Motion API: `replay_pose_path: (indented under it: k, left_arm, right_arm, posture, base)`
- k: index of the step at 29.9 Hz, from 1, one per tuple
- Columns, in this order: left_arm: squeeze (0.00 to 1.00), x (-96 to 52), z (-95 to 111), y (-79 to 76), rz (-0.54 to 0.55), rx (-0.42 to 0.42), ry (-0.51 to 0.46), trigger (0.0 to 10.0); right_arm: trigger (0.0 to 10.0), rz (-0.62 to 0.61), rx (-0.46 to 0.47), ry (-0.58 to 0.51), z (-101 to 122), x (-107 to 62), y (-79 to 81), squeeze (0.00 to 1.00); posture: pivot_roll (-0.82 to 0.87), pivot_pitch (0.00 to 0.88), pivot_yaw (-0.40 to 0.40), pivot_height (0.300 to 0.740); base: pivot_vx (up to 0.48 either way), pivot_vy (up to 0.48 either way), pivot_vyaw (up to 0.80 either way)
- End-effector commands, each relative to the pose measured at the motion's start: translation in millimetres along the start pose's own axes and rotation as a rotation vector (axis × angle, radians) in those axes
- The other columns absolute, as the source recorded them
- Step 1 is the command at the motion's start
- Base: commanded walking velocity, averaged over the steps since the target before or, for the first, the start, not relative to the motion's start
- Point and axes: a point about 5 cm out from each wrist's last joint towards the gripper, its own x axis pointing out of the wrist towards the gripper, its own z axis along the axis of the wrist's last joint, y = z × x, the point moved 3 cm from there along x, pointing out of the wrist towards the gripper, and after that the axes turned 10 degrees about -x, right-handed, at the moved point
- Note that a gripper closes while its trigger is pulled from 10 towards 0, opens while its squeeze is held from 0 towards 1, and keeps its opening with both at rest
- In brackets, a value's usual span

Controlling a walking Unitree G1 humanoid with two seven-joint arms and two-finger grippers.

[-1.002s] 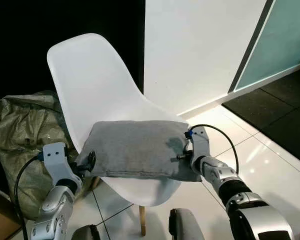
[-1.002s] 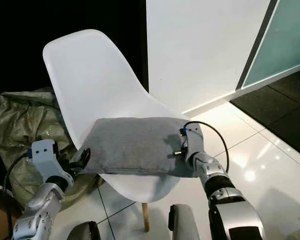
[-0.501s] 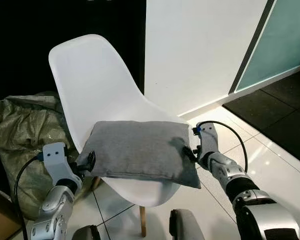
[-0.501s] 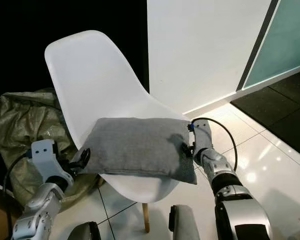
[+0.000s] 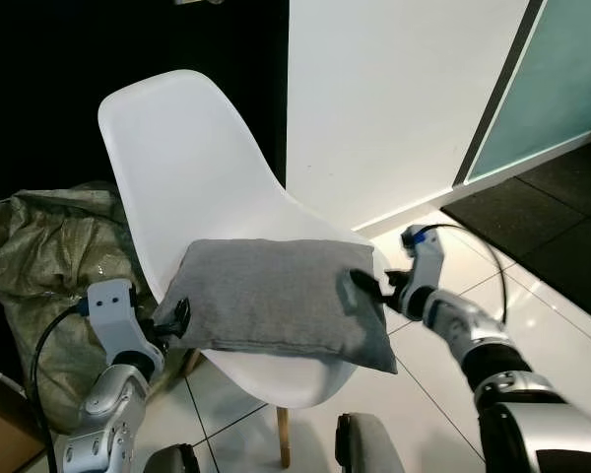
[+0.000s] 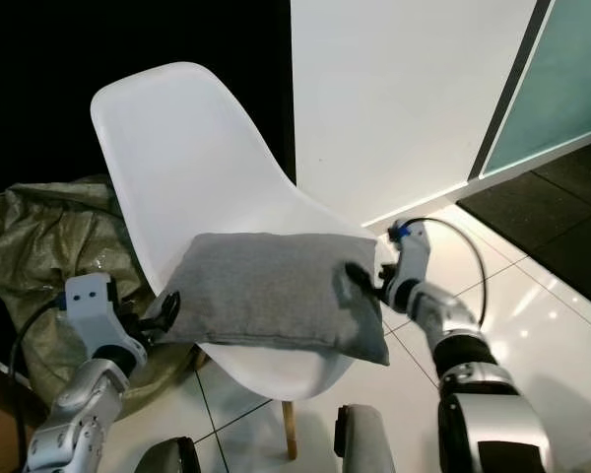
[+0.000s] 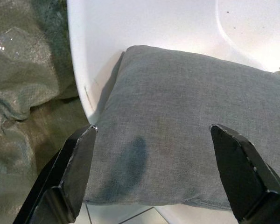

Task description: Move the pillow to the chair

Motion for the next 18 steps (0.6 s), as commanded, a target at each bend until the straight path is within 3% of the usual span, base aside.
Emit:
replay_pose_path:
  k: [1, 7, 18]
  left_arm:
    - [0.0, -0.4, -2.5, 0.6, 0.009, 0.017, 0.005, 10.0]
    - [0.0, 3.1, -2.1, -1.6, 0.004, 0.042, 0.006, 10.0]
    - [0.0, 2.1, -4.5, 0.3, 0.012, 0.059, 0.012, 10.0]
  right_arm:
    - [10.0, 0.042, 0.061, -0.046, 5.1, -4.8, -0.9, 0.0]
    - [10.0, 0.101, 0.223, -0.216, 25.3, -9.7, 0.5, 0.0]
    - [10.0, 0.167, 0.27, -0.203, 7.7, -7.2, 19.3, 0.0]
  posture:
    - [-0.09, 0.062, -0.026, 0.561]
    - [-0.09, 0.056, -0.03, 0.565]
    - [-0.09, 0.053, -0.029, 0.605]
  base:
    - [0.0, 0.0, 0.0]
    - [0.0, 0.0, 0.0]
    - [0.0, 0.0, 0.0]
